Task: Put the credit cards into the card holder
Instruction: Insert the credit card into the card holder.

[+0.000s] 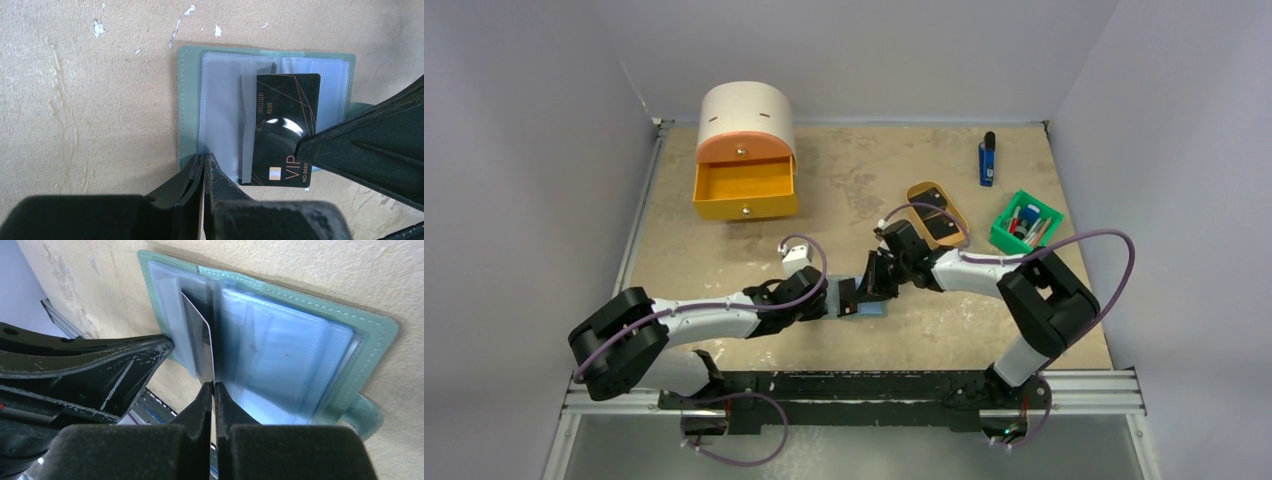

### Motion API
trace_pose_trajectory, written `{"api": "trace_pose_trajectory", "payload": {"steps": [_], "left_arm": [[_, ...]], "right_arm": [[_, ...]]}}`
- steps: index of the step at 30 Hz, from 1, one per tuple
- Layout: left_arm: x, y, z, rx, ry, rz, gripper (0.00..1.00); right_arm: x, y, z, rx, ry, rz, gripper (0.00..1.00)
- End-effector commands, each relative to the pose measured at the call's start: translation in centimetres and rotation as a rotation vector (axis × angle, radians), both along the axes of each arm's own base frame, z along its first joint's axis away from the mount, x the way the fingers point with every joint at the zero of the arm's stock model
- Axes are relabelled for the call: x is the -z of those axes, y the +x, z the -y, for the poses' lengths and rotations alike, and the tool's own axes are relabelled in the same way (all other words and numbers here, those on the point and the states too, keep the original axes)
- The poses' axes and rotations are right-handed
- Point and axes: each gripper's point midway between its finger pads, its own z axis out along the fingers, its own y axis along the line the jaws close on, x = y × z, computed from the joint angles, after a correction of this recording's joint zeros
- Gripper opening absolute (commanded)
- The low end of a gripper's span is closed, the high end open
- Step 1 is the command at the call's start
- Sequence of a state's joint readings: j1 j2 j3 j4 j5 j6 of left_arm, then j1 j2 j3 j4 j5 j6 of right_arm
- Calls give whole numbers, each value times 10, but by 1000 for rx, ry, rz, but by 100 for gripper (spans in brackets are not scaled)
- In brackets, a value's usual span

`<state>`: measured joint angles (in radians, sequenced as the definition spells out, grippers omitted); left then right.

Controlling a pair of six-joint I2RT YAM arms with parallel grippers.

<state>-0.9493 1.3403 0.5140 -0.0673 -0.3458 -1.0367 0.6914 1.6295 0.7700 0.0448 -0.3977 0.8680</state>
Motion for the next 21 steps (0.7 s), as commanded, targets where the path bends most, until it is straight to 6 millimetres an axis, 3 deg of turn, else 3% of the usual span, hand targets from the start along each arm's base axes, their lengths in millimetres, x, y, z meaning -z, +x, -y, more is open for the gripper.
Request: {"api": "trace_pose_trajectory", "payload": {"steps": [1, 11, 21], "left_arm": [[6, -2, -9, -15, 24, -9, 3], [5, -4, -11, -17, 27, -9, 3], [2, -3, -17, -23, 45, 3, 3]], "right_arm": [[6, -5, -5, -1, 10, -16, 0], [8, 7, -3, 75, -16, 11, 0], [17, 2, 4, 94, -44, -10, 0]]}}
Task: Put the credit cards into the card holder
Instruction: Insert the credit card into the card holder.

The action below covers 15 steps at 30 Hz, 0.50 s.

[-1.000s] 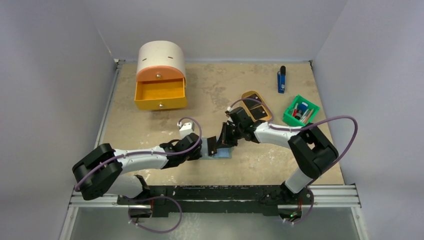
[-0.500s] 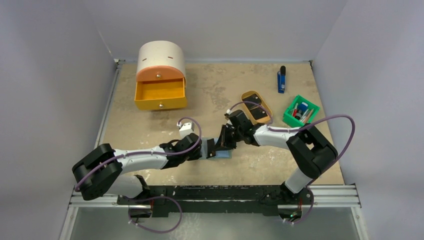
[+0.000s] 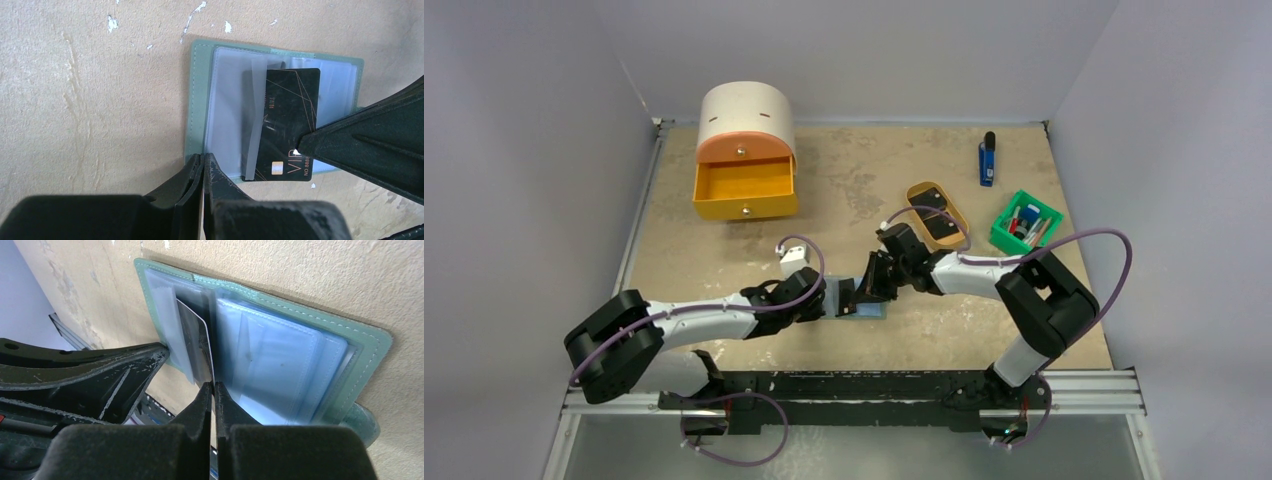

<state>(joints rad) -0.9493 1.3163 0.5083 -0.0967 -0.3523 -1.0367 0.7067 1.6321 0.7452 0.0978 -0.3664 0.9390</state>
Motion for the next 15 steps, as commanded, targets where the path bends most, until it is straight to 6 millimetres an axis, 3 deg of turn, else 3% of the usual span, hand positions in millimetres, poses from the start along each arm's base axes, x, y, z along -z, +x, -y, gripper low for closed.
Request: {"api": "trace_pose_trajectory", "payload": {"steps": [1, 15], "left_arm": [[3, -1, -12, -18, 34, 6, 3], [4, -2, -14, -18, 40, 4, 3]], "right_arm": [[15, 1, 9, 43, -59, -2, 0], [13, 0, 14, 57, -77, -4, 0]]}}
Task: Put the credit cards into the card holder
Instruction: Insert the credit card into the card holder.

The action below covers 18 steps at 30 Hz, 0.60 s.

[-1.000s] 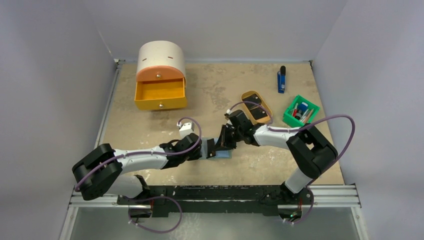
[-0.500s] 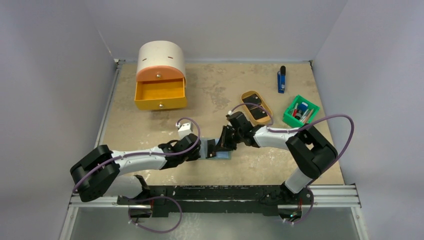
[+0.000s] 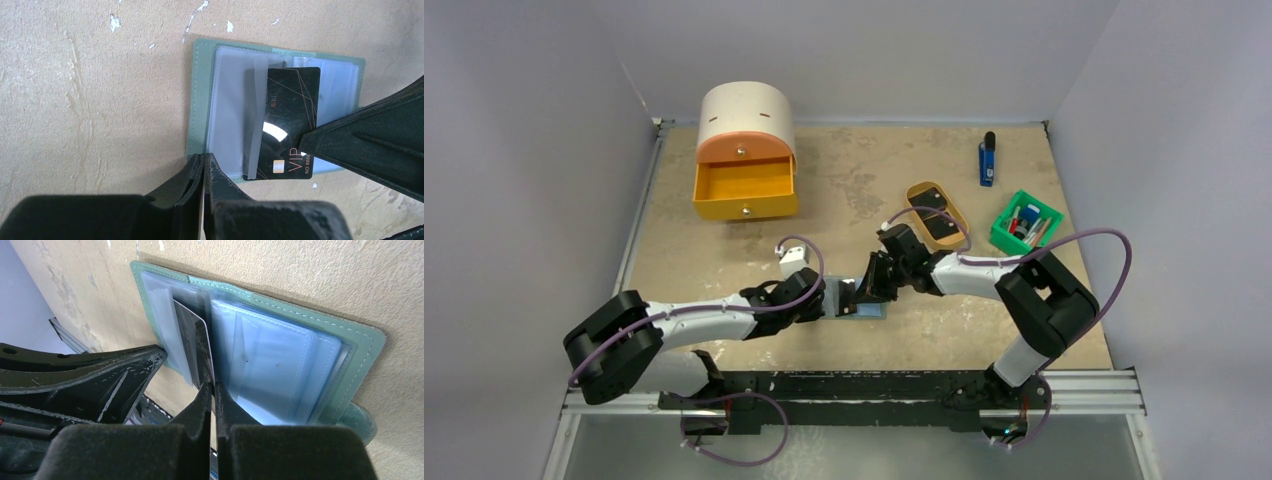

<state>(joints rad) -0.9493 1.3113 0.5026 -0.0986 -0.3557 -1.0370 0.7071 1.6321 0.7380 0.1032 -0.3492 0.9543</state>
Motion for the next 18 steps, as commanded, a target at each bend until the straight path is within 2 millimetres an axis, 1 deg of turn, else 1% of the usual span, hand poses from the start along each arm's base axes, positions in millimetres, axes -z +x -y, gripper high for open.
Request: {"api": "trace_pose_trajectory", "payload": {"steps": [1, 11, 18], "left_arm": [[4, -1, -12, -14, 37, 4, 3], [6, -2, -12, -14, 39, -1, 3], [6, -3, -12, -14, 36, -2, 3]], "right_arm": [[10, -1, 12, 38, -68, -2, 0], [11, -2, 12, 54, -43, -1, 0], [4, -1, 8, 77, 10, 17, 0]]}}
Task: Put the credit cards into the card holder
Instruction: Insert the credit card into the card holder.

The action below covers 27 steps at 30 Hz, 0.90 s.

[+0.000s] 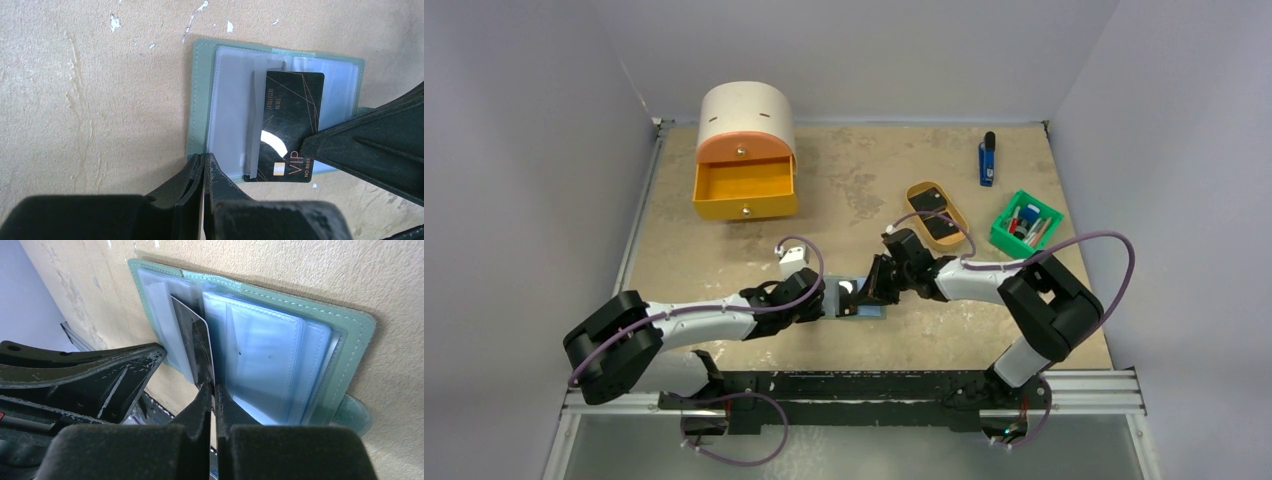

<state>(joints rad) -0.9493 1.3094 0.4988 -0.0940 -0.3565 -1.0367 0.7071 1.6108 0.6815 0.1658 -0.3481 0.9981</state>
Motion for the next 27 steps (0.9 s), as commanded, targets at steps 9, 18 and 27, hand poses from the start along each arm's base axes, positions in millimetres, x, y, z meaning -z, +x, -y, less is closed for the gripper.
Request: {"api": "trace_pose_trajectory", "payload": {"steps": [9, 18, 27], "left_arm": [[7, -3, -12, -16, 33, -4, 3], [7, -4, -13, -15, 30, -5, 3], [6, -4, -12, -15, 22, -5, 3]], "right_arm": [[-2, 7, 5, 64, -13, 36, 0], [-2, 10, 3, 72, -6, 40, 0], [-5, 16, -7, 44, 27, 68, 0]]}}
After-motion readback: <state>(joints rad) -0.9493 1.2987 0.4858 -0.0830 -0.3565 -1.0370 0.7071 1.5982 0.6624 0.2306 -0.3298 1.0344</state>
